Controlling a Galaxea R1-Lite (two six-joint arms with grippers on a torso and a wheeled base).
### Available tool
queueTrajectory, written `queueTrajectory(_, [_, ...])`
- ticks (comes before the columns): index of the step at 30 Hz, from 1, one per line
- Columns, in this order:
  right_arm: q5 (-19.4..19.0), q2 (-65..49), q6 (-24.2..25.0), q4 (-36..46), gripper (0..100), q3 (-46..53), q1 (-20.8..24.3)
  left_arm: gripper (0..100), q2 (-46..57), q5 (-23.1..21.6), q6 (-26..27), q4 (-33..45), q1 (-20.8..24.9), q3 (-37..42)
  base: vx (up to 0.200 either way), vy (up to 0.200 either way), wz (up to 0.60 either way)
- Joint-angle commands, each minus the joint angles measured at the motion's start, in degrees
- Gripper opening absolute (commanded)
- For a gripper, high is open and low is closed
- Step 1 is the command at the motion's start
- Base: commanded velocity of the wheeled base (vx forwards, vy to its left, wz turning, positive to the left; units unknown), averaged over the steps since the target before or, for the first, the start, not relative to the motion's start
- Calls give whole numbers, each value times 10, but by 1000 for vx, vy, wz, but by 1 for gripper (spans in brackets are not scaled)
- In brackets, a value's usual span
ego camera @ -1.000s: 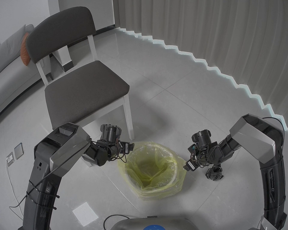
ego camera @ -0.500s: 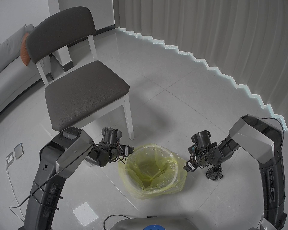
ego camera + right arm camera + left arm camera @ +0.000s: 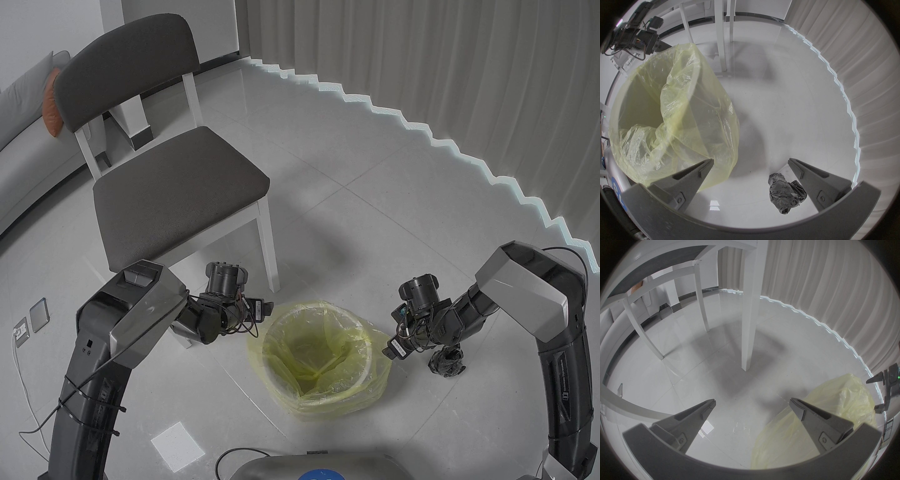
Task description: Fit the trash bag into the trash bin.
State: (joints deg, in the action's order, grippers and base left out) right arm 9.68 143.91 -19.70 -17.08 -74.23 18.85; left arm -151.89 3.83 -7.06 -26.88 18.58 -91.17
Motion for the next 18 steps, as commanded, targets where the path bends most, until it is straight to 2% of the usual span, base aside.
queueTrajectory(1, [1,13,-1,-1,100,-10,0,100,47,0,-1,-1,-10,27,0,0,0])
queueTrajectory(10, [9,36,-6,-2,100,-29,17,100,115,0,-6,-30,1,116,0,0,0])
queueTrajectory(13, [16,37,-7,-6,100,-33,27,100,146,0,-7,-41,18,155,0,0,0])
queueTrajectory(18, [23,31,-5,-8,100,-19,18,100,195,0,-8,-56,51,231,0,0,0])
